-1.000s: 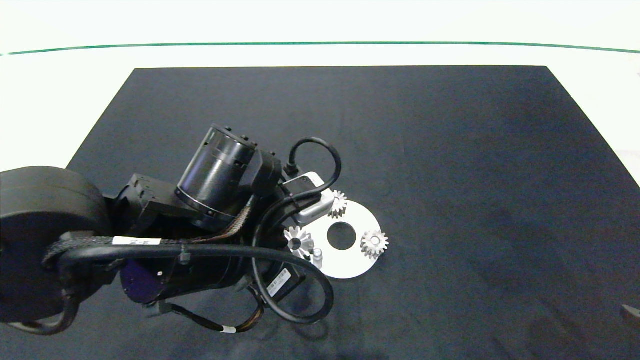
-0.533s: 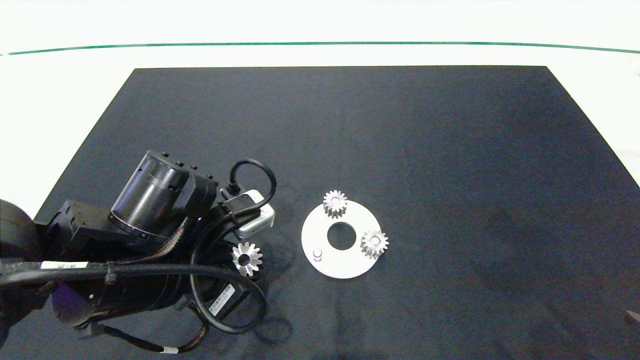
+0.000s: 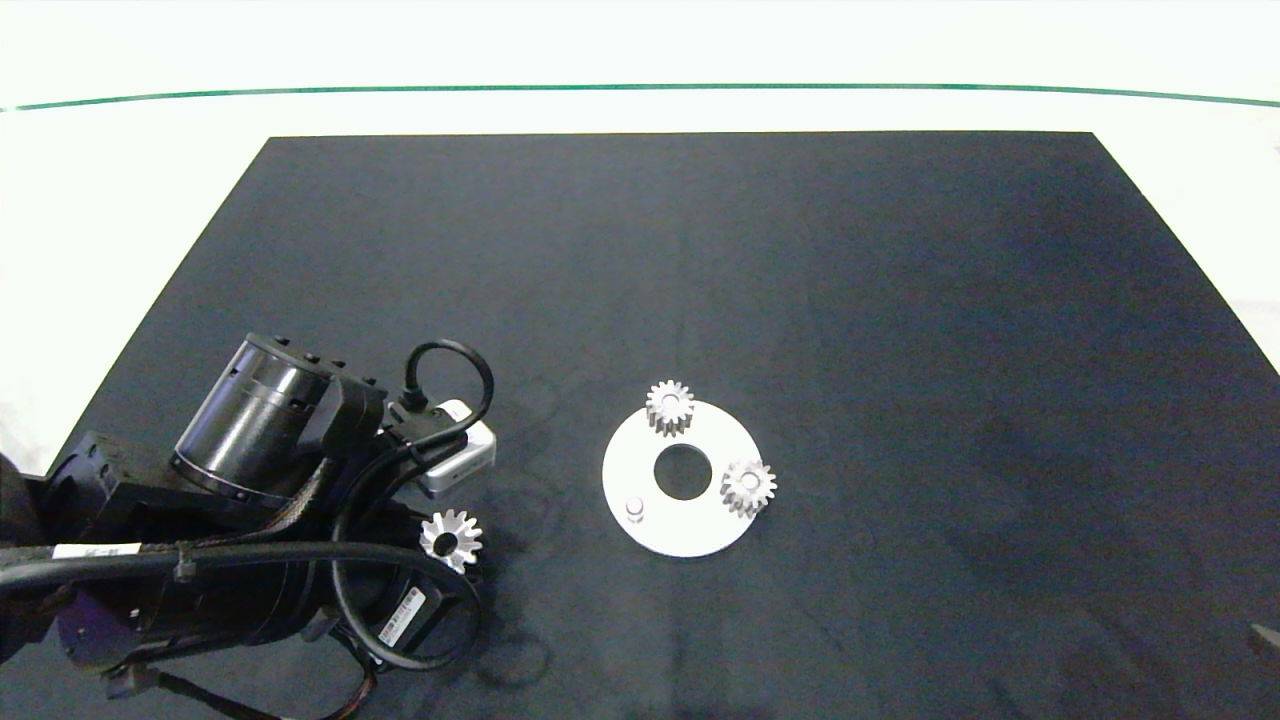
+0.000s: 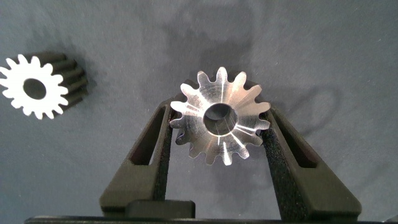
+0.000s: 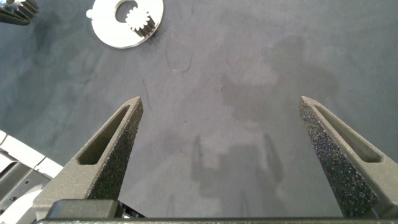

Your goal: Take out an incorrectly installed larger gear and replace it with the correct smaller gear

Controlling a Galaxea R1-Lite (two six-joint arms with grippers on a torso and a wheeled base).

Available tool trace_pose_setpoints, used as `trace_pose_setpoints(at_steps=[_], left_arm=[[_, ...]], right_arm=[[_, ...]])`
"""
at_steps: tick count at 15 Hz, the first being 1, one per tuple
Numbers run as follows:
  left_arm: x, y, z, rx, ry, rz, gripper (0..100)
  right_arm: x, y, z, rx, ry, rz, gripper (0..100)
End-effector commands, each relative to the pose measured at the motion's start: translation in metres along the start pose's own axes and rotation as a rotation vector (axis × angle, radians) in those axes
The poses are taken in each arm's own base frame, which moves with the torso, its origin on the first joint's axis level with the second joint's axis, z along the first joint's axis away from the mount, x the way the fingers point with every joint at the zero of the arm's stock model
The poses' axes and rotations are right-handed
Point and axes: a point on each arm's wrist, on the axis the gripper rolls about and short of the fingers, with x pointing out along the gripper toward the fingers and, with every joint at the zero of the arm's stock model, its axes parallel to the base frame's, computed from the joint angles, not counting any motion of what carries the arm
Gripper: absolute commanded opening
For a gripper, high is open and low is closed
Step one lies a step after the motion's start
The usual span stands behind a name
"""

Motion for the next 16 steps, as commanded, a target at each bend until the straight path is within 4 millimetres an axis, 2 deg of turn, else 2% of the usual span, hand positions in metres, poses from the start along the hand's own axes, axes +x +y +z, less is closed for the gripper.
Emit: trace_pose_setpoints(at_steps=[1,9,10,16], left_arm=[[0.002,-0.001,-0.005,-0.005,0.016,-0.016,16],[0.014,-0.006,-0.014,-0.013,0.003,-0.032,16],[0.014,-0.006,-0.013,-0.015,-0.008,-0.031,100],[0.012,-0.005,-0.011,-0.019,-0.025,-0.021,100]], right_arm=[[0.001,0.0,-0.001,0.0,0.005,0.0,100],[-0.001,0.0,-0.002,-0.001,0.002,-0.003,100],[-0.001,0.0,-0.002,-0.001,0.002,-0.003,100],[-0.001,0.0,-0.002,-0.001,0.0,-0.003,100]])
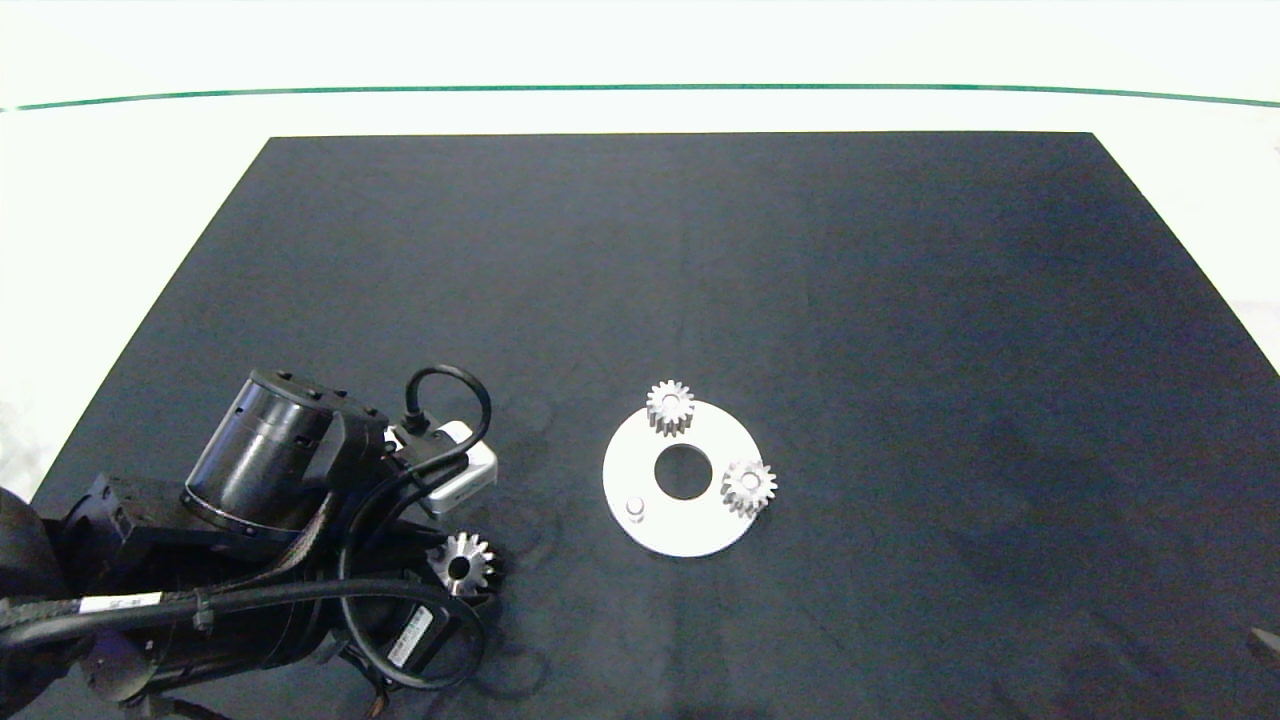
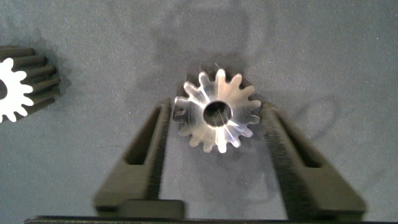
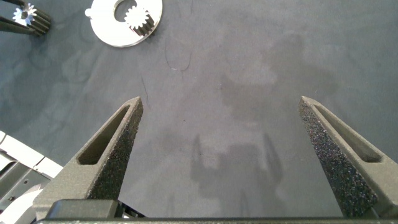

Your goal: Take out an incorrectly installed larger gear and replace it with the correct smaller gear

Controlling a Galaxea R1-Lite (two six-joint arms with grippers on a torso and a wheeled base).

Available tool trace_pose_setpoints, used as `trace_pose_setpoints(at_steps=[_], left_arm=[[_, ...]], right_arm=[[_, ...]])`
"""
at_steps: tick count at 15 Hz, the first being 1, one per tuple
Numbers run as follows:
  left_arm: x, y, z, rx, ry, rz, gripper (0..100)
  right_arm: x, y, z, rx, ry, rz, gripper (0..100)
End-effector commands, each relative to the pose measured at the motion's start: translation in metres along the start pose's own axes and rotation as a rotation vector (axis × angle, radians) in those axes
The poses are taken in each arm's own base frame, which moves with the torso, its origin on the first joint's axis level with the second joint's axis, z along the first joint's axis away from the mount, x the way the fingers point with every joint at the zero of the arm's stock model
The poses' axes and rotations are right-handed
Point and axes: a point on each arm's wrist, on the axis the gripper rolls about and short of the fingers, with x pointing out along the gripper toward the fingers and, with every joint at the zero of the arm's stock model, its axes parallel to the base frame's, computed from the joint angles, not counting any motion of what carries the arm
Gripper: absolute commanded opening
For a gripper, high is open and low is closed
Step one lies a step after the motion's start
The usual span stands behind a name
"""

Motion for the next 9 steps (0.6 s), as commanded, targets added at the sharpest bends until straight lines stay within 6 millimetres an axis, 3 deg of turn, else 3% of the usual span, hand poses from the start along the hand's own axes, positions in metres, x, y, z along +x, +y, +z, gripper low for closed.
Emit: trace_pose_setpoints(at_steps=[1,6,9], left_arm=[[0.0,0.001,0.002,0.0,-0.005,0.003,100],[-0.011,0.017,0.029,-0.033,-0.102,0.053,100],[-0.011,0.033,0.035,-0.075,-0.108,0.098,100]], right_arm=[[0.0,0.0,0.0,-0.001,0.001,0.002,100],[-0.002,0.0,-0.001,-0.001,-0.005,0.002,100],[-0.002,0.0,-0.001,-0.003,-0.007,0.002,100]])
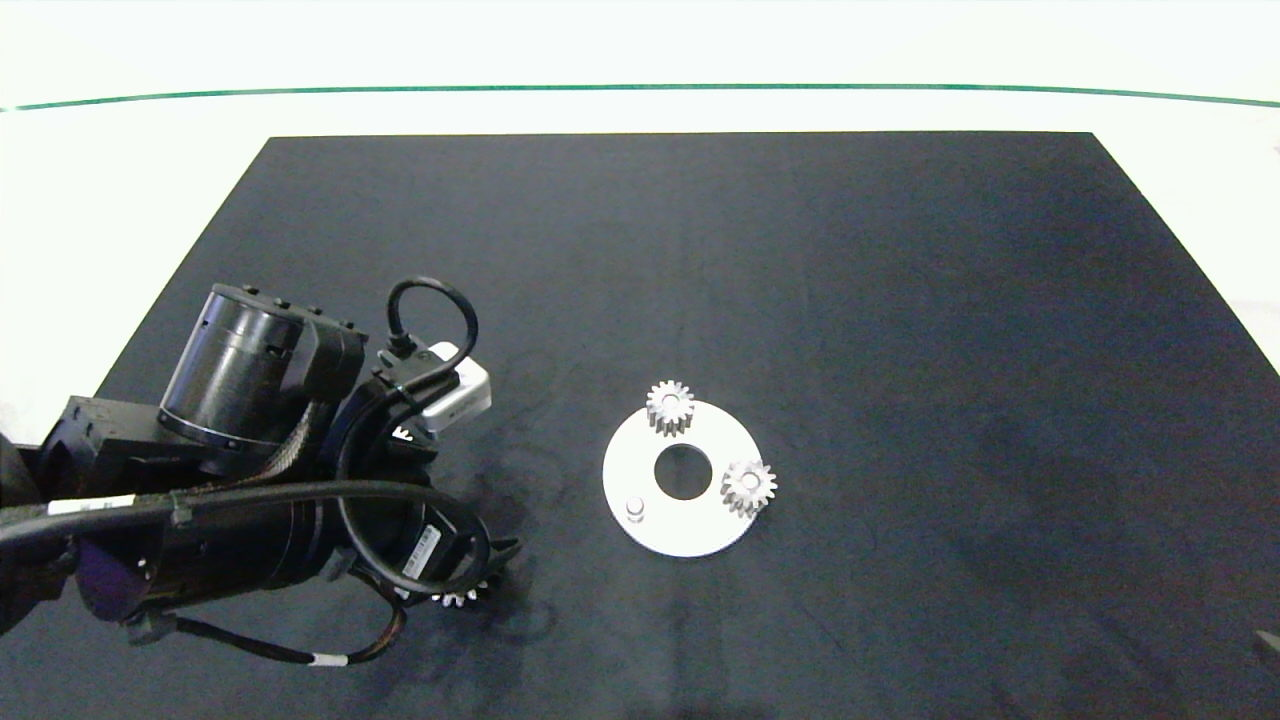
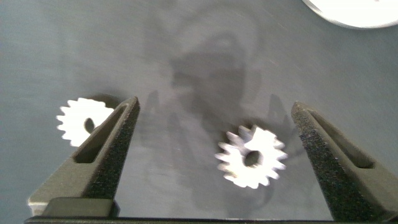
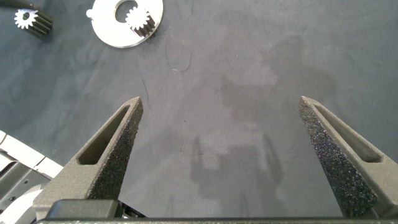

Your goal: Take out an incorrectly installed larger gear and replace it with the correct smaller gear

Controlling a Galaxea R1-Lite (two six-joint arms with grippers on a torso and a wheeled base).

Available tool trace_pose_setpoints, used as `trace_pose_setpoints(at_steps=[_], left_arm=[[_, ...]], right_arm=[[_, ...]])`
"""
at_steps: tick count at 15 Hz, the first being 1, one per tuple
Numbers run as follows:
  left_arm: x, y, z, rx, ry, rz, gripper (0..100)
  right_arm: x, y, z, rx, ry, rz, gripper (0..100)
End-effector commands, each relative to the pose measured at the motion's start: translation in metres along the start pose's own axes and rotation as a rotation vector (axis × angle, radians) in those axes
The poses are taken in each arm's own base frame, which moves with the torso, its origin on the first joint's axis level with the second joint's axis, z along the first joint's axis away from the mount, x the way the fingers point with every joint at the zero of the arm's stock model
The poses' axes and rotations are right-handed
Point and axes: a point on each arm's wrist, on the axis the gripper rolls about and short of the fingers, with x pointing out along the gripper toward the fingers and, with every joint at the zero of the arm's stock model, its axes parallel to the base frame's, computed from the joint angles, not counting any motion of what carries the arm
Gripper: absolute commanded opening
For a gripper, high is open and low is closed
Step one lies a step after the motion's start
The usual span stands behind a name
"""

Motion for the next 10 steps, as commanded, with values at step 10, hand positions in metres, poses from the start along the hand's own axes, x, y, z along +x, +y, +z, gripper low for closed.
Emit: trace_pose_setpoints(at_steps=[10], left_arm=[[0.031,0.075,-0.005,-0.159,0.07,0.127,100]], right_arm=[[0.0,0.0,-0.001,-0.002,0.003,0.001,100]])
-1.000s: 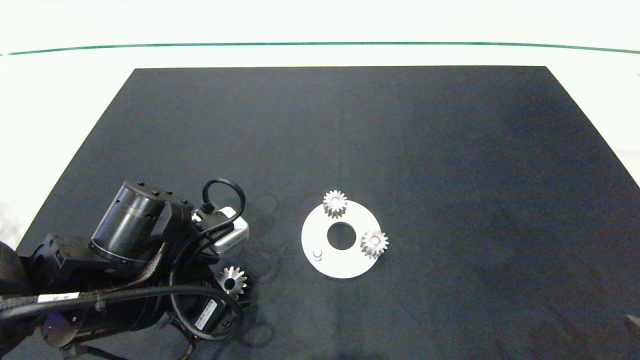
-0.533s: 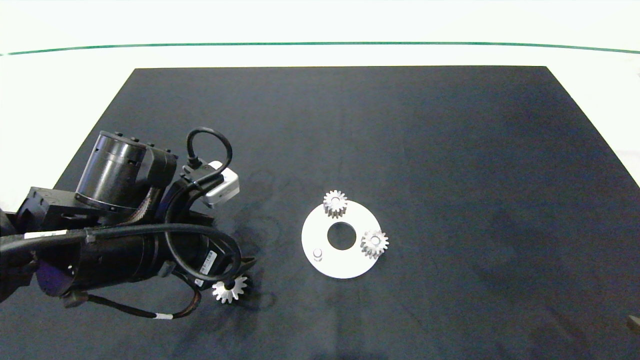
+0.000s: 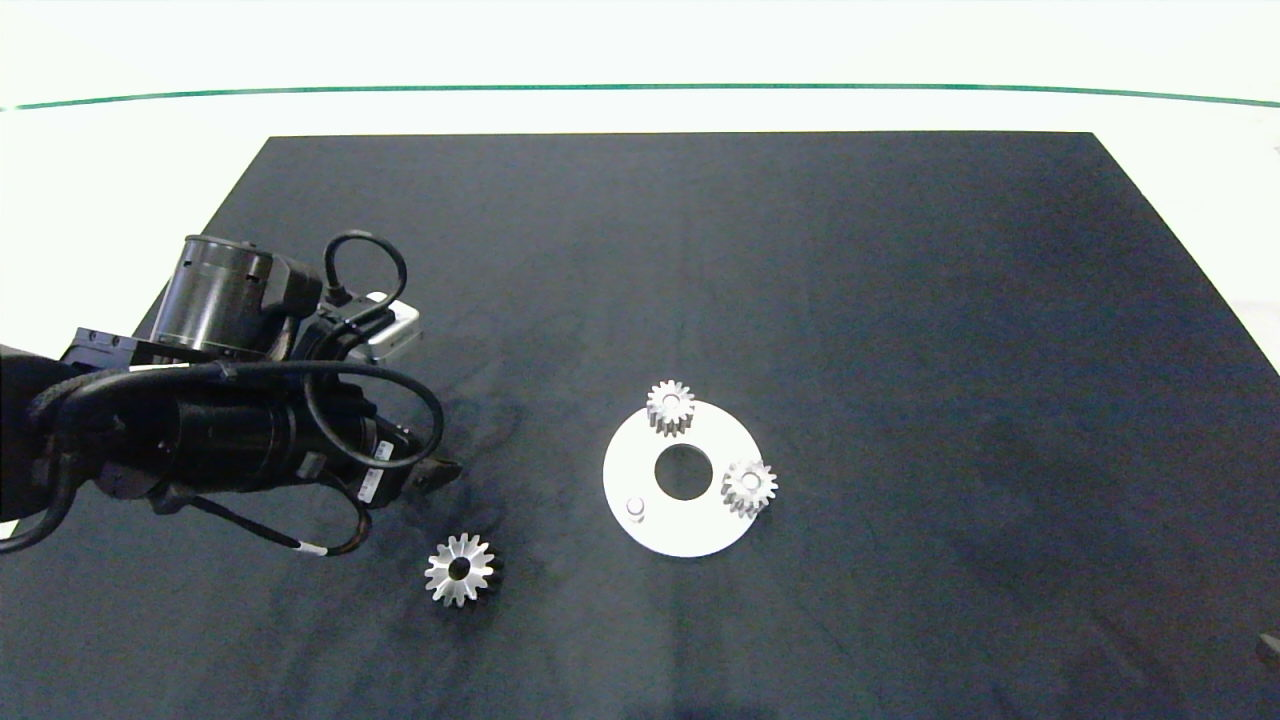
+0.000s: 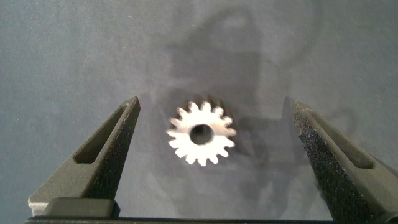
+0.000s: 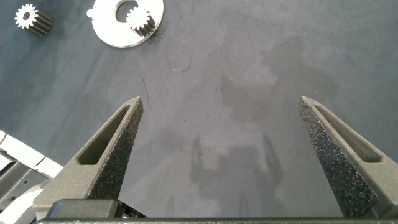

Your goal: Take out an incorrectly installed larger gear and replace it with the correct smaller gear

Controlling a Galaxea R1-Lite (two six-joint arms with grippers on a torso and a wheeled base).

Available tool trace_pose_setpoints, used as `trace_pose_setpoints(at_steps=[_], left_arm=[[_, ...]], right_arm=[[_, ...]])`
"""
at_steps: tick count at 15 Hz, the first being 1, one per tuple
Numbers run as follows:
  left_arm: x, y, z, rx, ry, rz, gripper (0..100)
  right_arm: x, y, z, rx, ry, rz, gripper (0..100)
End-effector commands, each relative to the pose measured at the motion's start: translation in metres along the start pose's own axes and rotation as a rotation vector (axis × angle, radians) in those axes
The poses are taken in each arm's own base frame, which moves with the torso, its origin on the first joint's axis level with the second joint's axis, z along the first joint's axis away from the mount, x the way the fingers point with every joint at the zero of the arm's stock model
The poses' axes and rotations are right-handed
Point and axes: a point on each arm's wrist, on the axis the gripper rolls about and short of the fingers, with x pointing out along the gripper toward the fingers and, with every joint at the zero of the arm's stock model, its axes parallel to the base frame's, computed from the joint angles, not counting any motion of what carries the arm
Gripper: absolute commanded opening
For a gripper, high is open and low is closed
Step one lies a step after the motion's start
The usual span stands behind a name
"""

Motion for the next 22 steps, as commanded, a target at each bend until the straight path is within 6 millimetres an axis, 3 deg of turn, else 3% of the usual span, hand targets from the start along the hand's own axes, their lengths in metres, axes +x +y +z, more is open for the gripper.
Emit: trace_pose_setpoints(at_steps=[1,20,22], left_arm=[[0.006,0.008,0.0,-0.014,0.011,0.007,100],[0.011,0.022,-0.013,-0.005,0.061,0.039,100],[0.01,0.022,-0.012,-0.004,0.057,0.038,96]], right_arm=[[0.001,0.0,0.0,-0.001,0.004,0.001,100],[0.001,0.0,0.0,-0.001,0.002,-0.002,100],[0.001,0.0,0.0,-0.001,0.002,-0.002,100]])
